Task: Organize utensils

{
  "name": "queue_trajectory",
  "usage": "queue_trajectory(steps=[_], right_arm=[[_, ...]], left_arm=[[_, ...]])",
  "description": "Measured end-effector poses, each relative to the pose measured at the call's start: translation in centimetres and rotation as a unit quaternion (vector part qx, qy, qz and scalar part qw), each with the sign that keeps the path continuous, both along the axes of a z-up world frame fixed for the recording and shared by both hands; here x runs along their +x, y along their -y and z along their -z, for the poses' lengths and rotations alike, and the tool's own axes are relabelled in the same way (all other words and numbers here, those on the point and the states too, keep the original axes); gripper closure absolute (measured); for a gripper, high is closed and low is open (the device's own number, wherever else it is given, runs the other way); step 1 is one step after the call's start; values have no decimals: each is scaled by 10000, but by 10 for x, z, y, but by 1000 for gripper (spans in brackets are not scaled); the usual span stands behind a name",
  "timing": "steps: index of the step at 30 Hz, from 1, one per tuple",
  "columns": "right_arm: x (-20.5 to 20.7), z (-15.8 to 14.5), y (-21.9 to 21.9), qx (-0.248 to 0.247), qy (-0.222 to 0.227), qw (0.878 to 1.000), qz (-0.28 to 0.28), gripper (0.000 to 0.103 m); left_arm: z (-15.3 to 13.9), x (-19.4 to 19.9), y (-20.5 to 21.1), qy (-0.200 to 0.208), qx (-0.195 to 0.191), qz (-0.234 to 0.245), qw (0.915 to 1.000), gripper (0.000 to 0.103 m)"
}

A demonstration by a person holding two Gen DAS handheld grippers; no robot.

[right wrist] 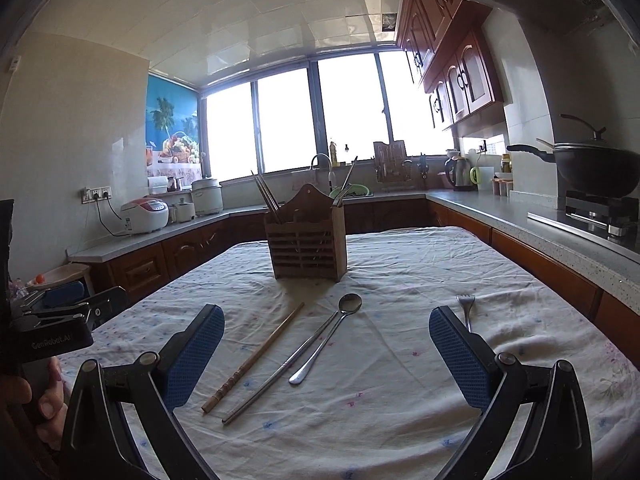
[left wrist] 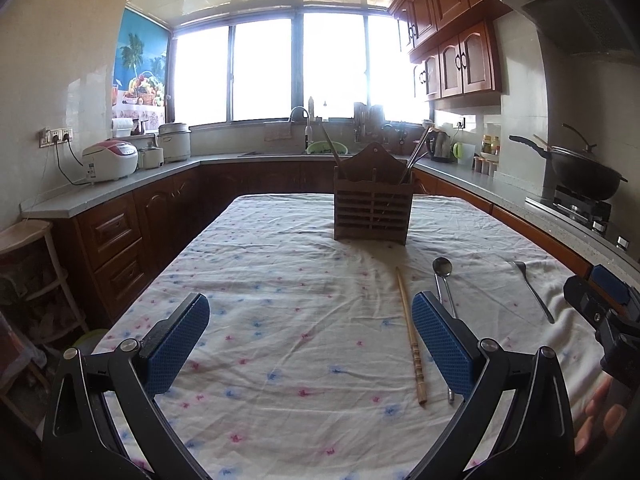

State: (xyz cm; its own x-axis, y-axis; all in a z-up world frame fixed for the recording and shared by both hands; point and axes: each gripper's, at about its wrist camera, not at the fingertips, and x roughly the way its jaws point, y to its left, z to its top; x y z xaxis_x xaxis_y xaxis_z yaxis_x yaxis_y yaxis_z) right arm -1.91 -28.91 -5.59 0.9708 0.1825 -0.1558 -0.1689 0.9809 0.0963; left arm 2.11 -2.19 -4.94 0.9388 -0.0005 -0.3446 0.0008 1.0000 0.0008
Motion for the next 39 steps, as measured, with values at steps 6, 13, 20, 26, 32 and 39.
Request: queue_trajectory(steps=[6, 13, 20, 26, 32, 39], right_arm=[[1, 2, 0, 16, -88, 10000, 9, 0], [-1, -1, 1, 55, -59, 10000, 16, 0], [-5, -3, -2, 12, -4, 10000, -6, 0], [-6, -5, -5, -21, 3, 10000, -53, 0], [-4, -5, -7, -39, 4, 10000, -66, 0], [-6, -6, -9, -61, 26, 9999, -83, 0]], left_arm=[[2, 0, -3, -81, -81, -29, 9999, 0], [2, -2, -4, -60, -113, -44, 9999, 0], [0, -1, -4, -85, -92, -11, 9999, 0], [1, 0, -5, -128, -89, -56, 9999, 0], [2, 1, -7, -136, -112, -85, 9998, 0], [2, 0, -5, -125, -93, -57, 9999, 0]])
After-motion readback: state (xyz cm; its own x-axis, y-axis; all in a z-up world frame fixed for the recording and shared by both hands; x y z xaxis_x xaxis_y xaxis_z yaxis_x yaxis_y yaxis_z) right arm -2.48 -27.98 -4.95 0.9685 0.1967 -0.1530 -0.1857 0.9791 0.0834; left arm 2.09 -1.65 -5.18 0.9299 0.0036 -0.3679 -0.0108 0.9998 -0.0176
